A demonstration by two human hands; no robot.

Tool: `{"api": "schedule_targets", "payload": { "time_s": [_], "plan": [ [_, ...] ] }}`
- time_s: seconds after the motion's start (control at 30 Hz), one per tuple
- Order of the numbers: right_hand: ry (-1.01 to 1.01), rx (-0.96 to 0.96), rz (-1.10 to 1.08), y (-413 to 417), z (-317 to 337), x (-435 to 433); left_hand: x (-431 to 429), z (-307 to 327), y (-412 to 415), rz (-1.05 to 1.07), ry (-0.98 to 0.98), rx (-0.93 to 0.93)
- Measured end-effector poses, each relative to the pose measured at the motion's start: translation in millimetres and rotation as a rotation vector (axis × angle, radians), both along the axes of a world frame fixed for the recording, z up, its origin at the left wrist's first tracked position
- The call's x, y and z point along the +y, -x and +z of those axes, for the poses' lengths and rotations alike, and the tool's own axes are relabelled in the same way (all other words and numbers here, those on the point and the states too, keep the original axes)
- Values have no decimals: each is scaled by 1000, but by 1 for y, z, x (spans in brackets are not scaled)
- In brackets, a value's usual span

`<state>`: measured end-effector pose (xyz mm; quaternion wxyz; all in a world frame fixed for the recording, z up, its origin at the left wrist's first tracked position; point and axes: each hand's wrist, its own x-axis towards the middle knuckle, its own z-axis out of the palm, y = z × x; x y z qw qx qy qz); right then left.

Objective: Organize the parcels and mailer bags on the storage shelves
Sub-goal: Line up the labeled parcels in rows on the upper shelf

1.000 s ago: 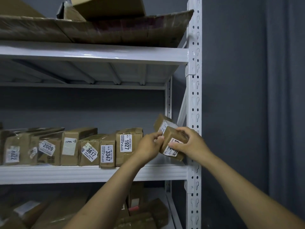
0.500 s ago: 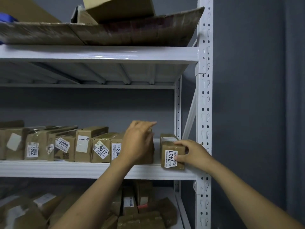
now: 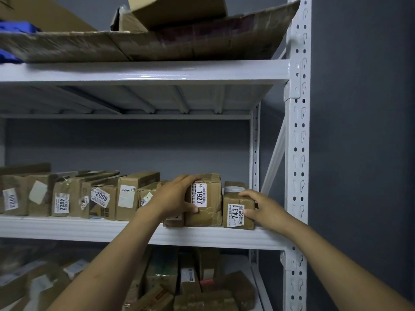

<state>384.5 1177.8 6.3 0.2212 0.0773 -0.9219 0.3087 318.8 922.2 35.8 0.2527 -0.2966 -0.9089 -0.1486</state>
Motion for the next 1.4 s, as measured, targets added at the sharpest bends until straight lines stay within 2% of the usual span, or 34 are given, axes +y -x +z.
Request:
{"api": "schedule_targets", "payload": {
  "time_s": [0.2,0.37,0.63,0.77,0.93,1.2,1.3,1.4],
  "plan": [
    [68,43,-17,4,-8,-5,-19,8,12,-29,272,-11],
    [125,79,-46,4,-11,-12,-21,-1,16,-65,213,115],
    [124,87,-109,6,-10,-24,-26,-6,15,-127,165,173],
    [53,93,-131,1,-10,-26,-24,-11,18,-145,109,132],
    [-133,73,-158,-7,-6,-27,-21,-14,19,-111,72,143],
    [-151,55,-160,-6,-9,-34,-17,-13,10,-55,92,101],
    [-216,10,-196,-11,-9,-35,-18,-14,1,-3,139,147],
    [-378,130,-311,-18,-8,-43,-24,-20,-9,44,141,238]
  ]
}}
